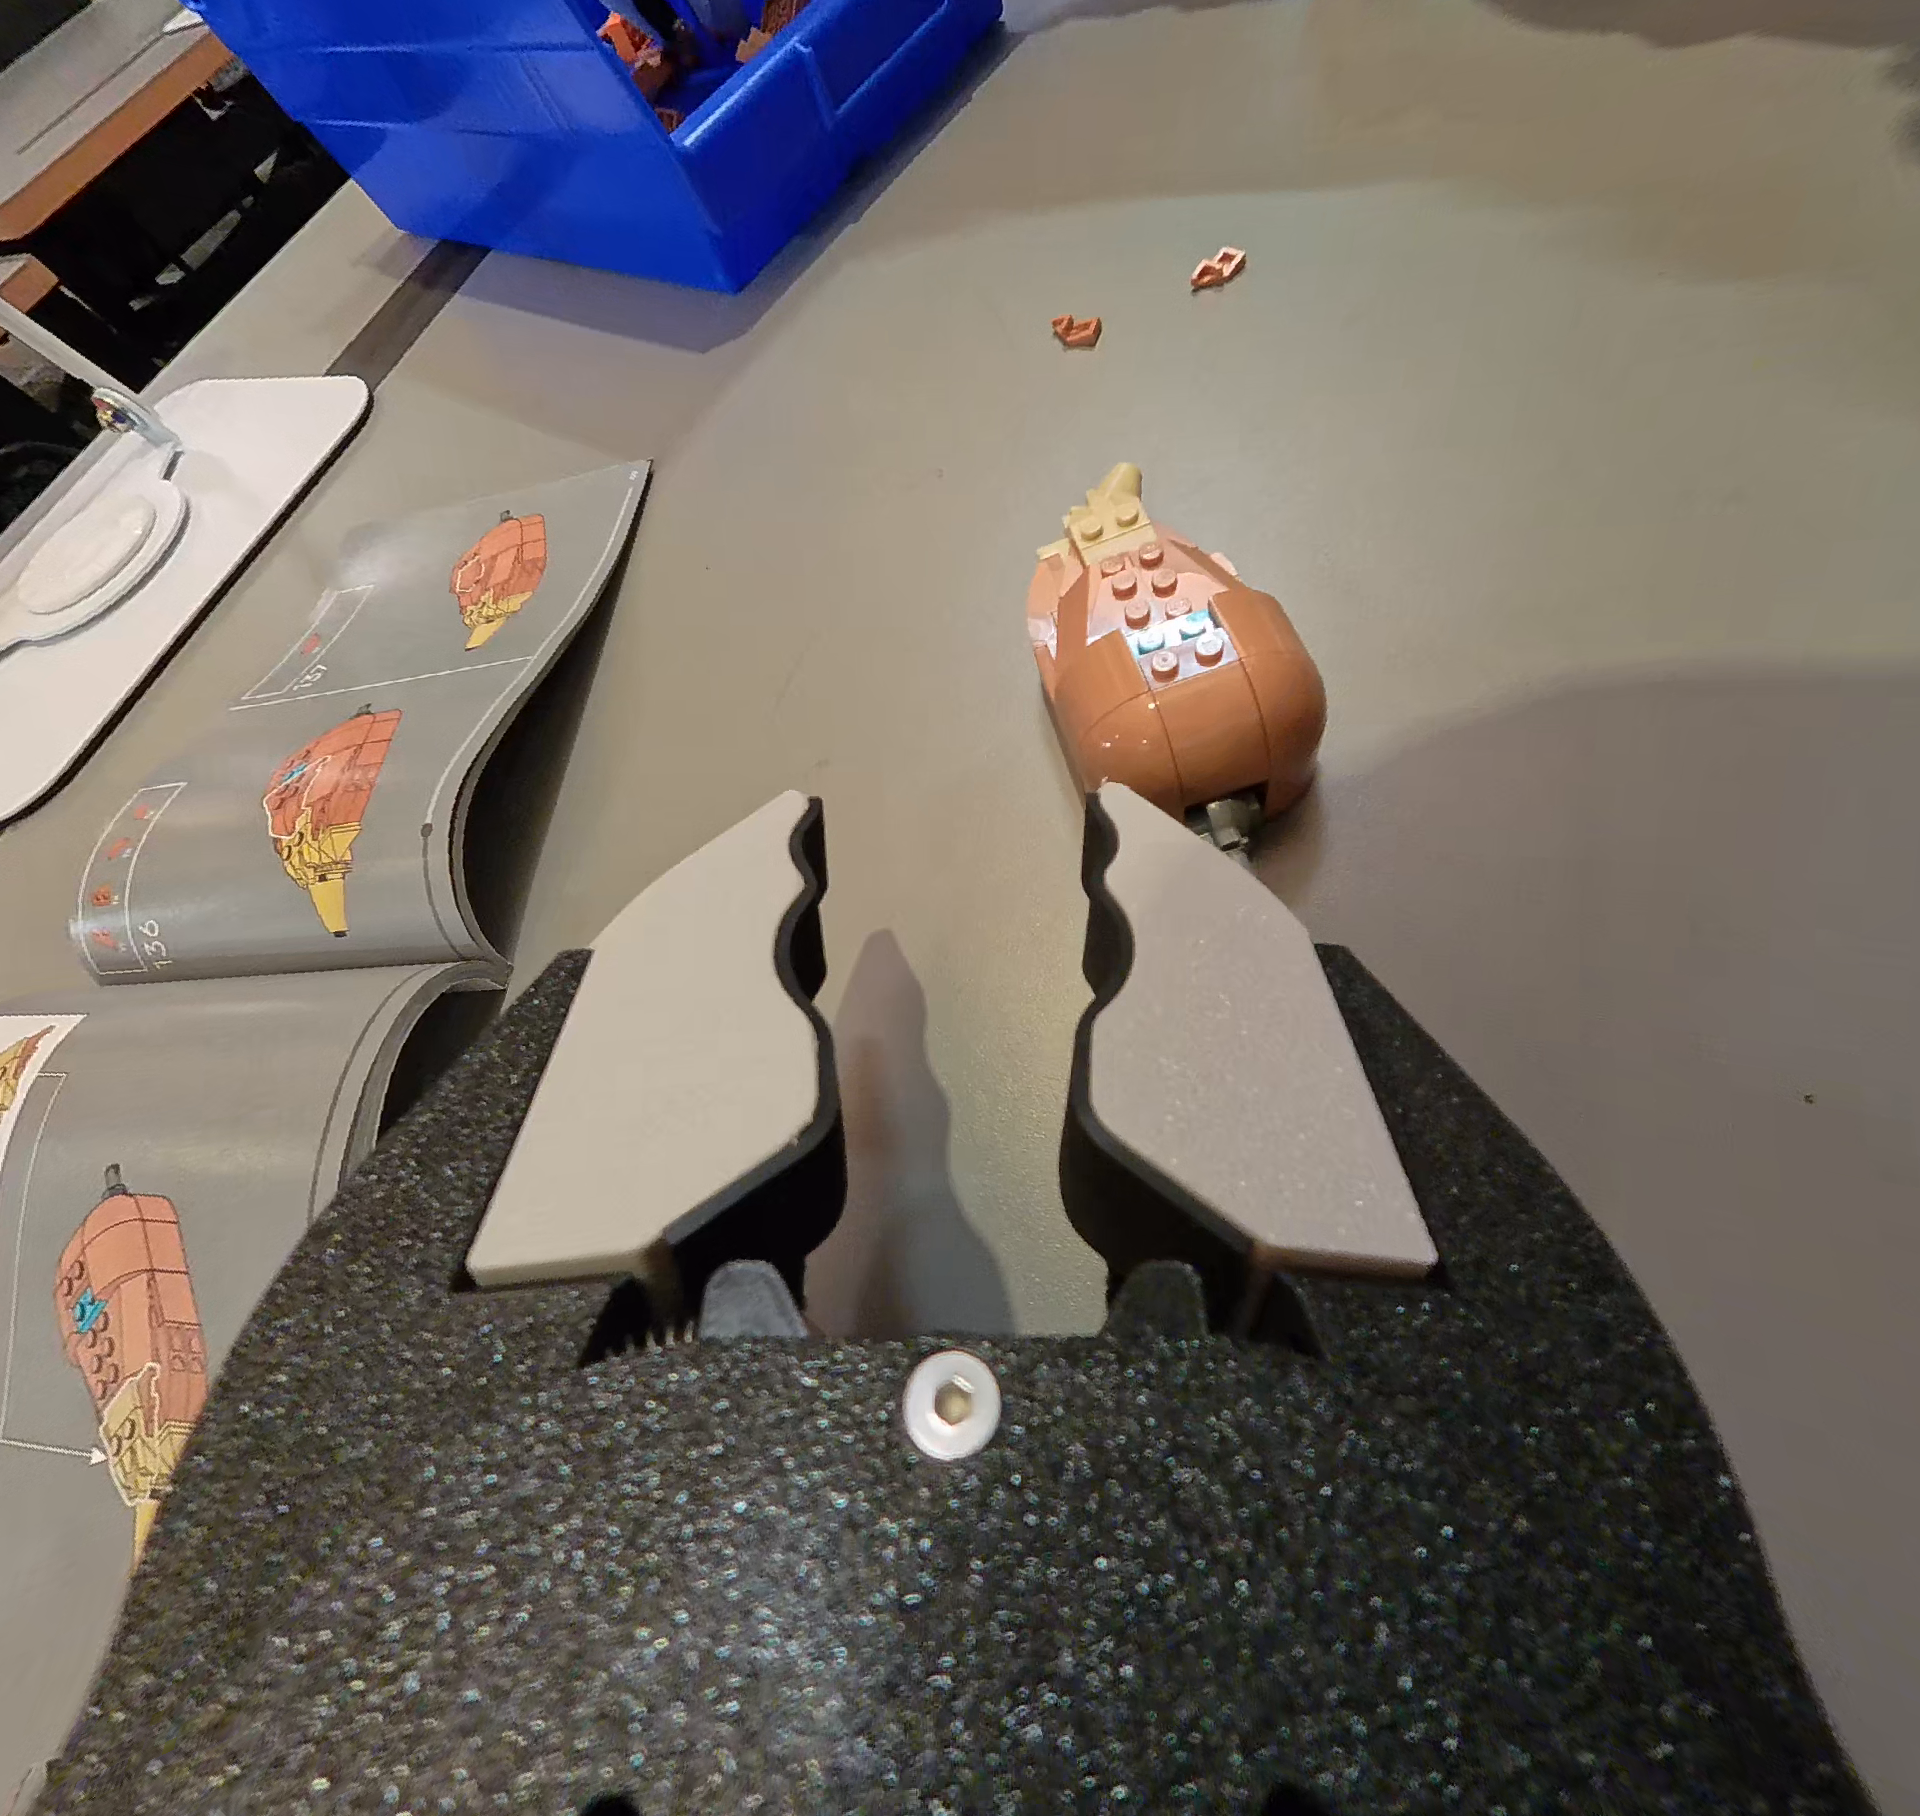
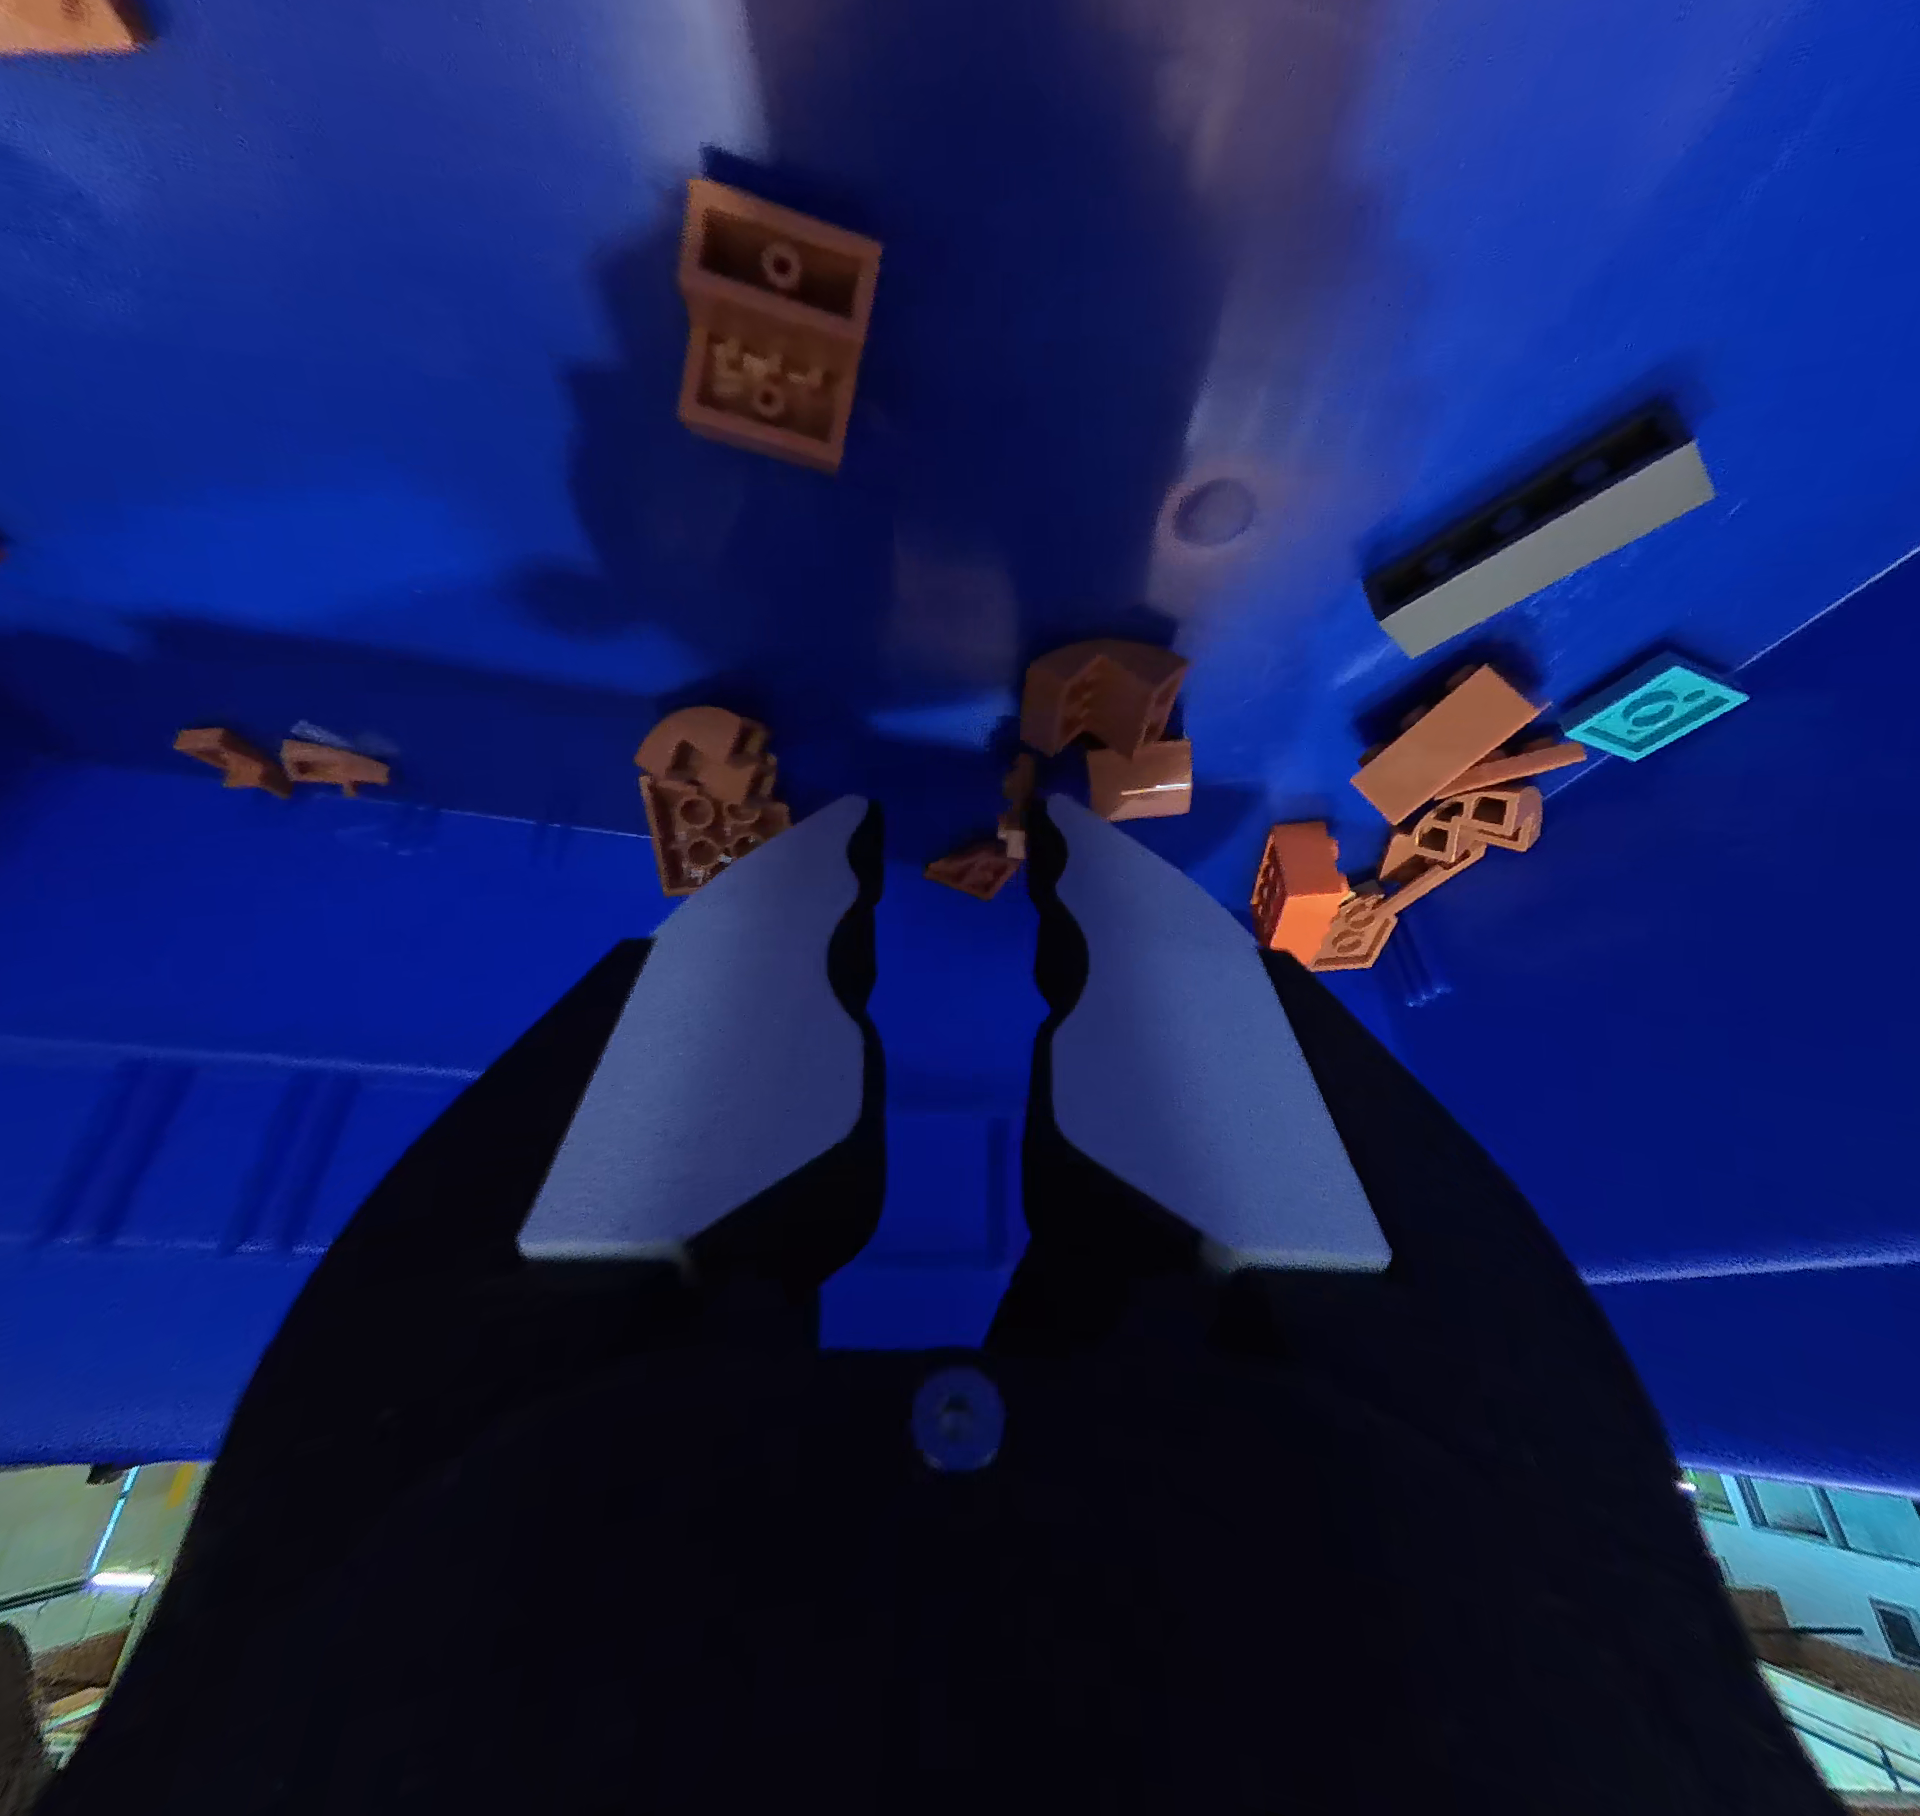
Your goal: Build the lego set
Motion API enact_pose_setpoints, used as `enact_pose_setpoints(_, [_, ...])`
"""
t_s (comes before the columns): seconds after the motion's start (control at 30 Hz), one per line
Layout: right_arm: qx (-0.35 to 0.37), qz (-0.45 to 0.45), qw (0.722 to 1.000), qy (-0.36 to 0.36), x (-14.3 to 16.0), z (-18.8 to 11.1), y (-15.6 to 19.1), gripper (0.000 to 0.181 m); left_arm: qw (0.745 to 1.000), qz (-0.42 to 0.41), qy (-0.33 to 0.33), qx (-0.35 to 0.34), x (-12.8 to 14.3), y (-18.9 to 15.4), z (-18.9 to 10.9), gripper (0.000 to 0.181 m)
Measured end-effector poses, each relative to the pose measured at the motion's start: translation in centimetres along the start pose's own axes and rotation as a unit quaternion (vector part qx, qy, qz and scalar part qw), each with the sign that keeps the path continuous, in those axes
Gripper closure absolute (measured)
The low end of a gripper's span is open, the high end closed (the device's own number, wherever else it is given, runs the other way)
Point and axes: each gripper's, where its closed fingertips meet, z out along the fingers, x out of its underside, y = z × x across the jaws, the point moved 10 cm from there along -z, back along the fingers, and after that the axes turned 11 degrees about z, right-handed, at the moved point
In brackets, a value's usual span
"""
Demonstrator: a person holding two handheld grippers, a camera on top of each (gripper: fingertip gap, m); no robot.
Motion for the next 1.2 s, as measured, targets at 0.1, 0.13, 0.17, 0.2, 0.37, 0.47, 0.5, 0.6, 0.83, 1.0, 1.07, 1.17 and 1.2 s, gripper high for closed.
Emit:
enact_pose_setpoints(0.1, [0.007, -0.001, 1.0, 0.002, -0.1, 0.1, -0.2, 0.157, 1.0, 0.002, 0.0, 0.0, 0.0, 0.0, 0.0, 0.134])
enact_pose_setpoints(0.13, [0.007, -0.002, 1.0, 0.003, -0.1, 0.1, -0.2, 0.159, 1.0, 0.002, 0.0, 0.0, 0.0, 0.0, 0.0, 0.134])
enact_pose_setpoints(0.17, [0.01, -0.003, 1.0, 0.002, -0.1, 0.1, -0.3, 0.162, 1.0, 0.002, 0.0, 0.0, 0.0, 0.0, 0.0, 0.134])
enact_pose_setpoints(0.2, [0.012, -0.003, 1.0, 0.001, -0.1, 0.1, -0.3, 0.167, 1.0, 0.002, 0.0, 0.0, 0.0, 0.0, 0.0, 0.134])
enact_pose_setpoints(0.37, [0.012, 0.003, 1.0, -0.009, 0.5, -0.7, -0.1, 0.175, 1.0, -0.002, -0.003, -0.004, 0.0, 0.1, -0.1, 0.134])
enact_pose_setpoints(0.47, [-0.016, 0.026, 0.996, -0.078, 1.3, -3.1, 1.2, 0.176, 1.0, -0.005, -0.008, -0.007, 0.0, 0.1, -0.2, 0.134])
enact_pose_setpoints(0.5, [-0.034, 0.033, 0.993, -0.111, 1.5, -4.1, 2.1, 0.176, 1.0, -0.006, -0.009, -0.008, 0.0, 0.1, -0.2, 0.134])
enact_pose_setpoints(0.6, [-0.095, 0.044, 0.969, -0.224, 1.6, -7.4, 6.5, 0.176, 1.0, -0.006, -0.017, -0.01, -0.2, 0.1, -0.7, 0.133])
enact_pose_setpoints(0.83, [-0.344, -0.016, 0.865, -0.366, -2.1, -10.7, 26.3, 0.177, 0.996, 0.009, -0.079, -0.032, -1.8, -0.7, -3.0, 0.133])
enact_pose_setpoints(1.0, [-0.383, -0.079, 0.872, -0.293, -7.3, -8.1, 37.2, 0.176, 0.993, 0.028, -0.112, -0.02, -2.7, -2.5, -3.9, 0.133])
enact_pose_setpoints(1.07, [-0.382, -0.089, 0.874, -0.288, -9.0, -7.5, 38.9, 0.176, 0.992, 0.022, -0.124, -0.014, -2.7, -3.4, -4.1, 0.133])
enact_pose_setpoints(1.17, [-0.357, -0.088, 0.884, -0.288, -10.7, -7.1, 39.6, 0.176, 0.991, 0.02, -0.128, -0.02, -2.7, -4.9, -4.6, 0.133])
enact_pose_setpoints(1.2, [-0.351, -0.085, 0.886, -0.292, -11.0, -7.1, 39.6, 0.176, 0.991, 0.019, -0.128, -0.022, -2.7, -5.4, -4.9, 0.133])
